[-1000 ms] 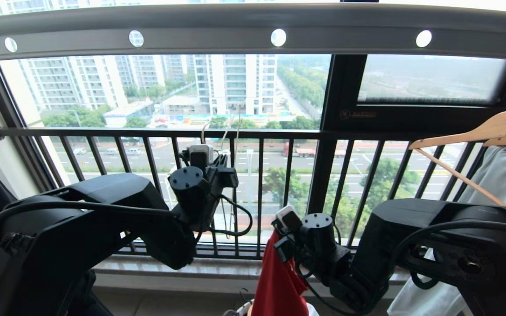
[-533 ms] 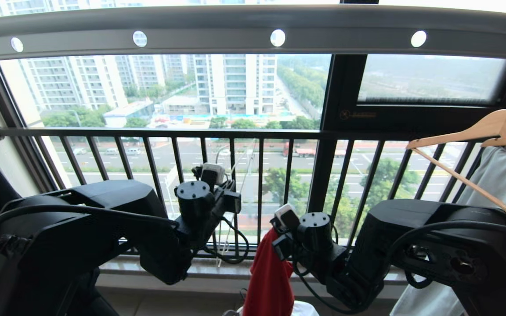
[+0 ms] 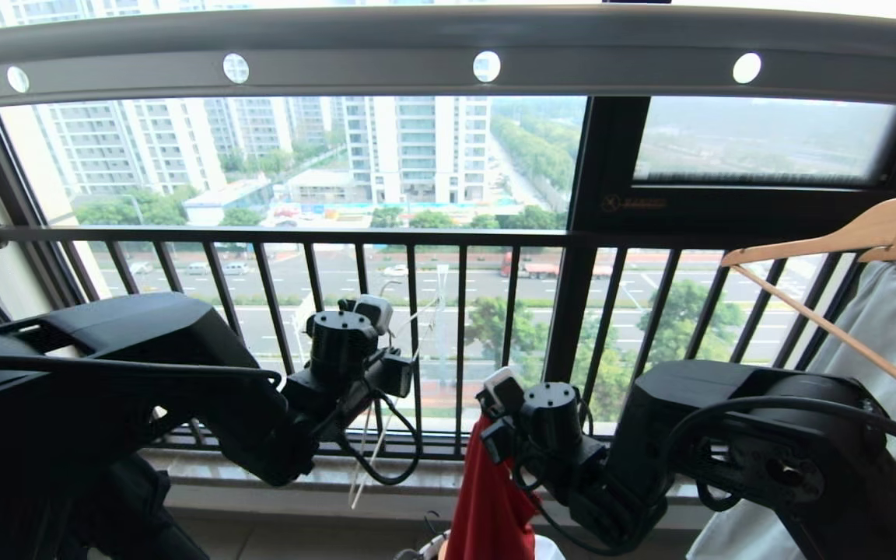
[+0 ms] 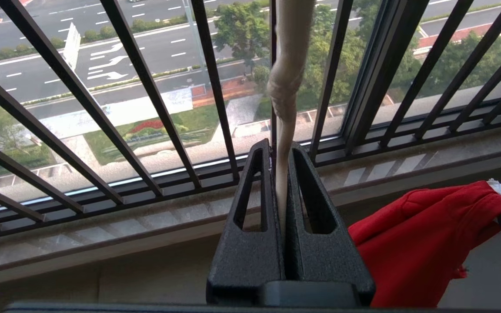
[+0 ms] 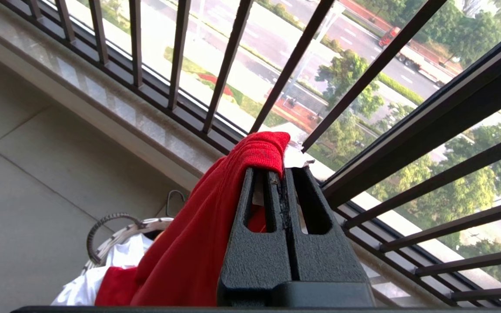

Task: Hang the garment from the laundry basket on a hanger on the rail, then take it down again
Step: Put clothes in the basket

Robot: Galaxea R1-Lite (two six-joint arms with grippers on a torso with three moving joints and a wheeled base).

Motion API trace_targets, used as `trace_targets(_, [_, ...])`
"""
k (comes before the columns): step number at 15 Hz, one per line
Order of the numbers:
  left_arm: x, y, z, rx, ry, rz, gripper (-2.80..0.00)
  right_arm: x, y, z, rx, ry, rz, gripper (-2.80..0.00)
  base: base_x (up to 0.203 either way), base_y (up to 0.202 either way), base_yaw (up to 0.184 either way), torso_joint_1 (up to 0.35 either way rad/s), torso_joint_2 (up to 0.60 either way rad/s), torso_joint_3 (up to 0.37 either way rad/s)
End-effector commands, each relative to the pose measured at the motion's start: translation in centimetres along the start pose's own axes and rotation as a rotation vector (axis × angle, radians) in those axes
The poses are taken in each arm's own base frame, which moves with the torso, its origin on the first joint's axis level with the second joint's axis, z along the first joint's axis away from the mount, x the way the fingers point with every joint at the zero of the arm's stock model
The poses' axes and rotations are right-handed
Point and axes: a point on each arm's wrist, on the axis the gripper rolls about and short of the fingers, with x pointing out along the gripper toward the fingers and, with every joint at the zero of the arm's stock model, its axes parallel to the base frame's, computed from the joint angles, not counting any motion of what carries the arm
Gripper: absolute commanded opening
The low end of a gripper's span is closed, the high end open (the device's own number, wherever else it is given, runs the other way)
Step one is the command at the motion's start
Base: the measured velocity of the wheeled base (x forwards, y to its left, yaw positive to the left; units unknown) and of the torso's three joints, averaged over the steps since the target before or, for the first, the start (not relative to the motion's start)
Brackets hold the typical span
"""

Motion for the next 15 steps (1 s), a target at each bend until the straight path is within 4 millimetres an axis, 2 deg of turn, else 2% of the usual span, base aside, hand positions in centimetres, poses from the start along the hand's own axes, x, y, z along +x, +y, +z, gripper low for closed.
trace_targets(1, [-0.5, 0.2, 1.1, -0.007, -0.021, 0.005, -2.80, 0.5, 0.2, -0.5, 0.006, -0.009, -0.015, -2.80, 0.000, 0.000, 0.000, 0.000, 0.00, 0.000])
trace_targets(7, [-0.4, 0.6, 2.0, -0.044, -0.049, 0.019, -2.80, 1.3, 0.0, -1.2, 0.010, -0.004, -0.048, -2.80, 0.000, 0.000, 0.000, 0.000, 0.00, 0.000])
trace_targets(8, [-0.4, 0.7, 2.0, -0.044, -0.049, 0.020, -2.80, 1.2, 0.0, -1.2, 0.010, -0.003, -0.047, 0.00, 0.000, 0.000, 0.000, 0.000, 0.00, 0.000])
trace_targets(13, [-0.4, 0.8, 2.0, -0.044, -0.047, 0.023, -2.80, 0.4, -0.1, -1.3, -0.031, 0.021, -0.038, 0.00, 0.000, 0.000, 0.000, 0.000, 0.00, 0.000])
trace_targets(15, [-0.4, 0.8, 2.0, -0.044, -0.044, 0.023, -2.80, -0.5, -0.2, -1.5, -0.083, 0.077, -0.015, 0.00, 0.000, 0.000, 0.000, 0.000, 0.00, 0.000])
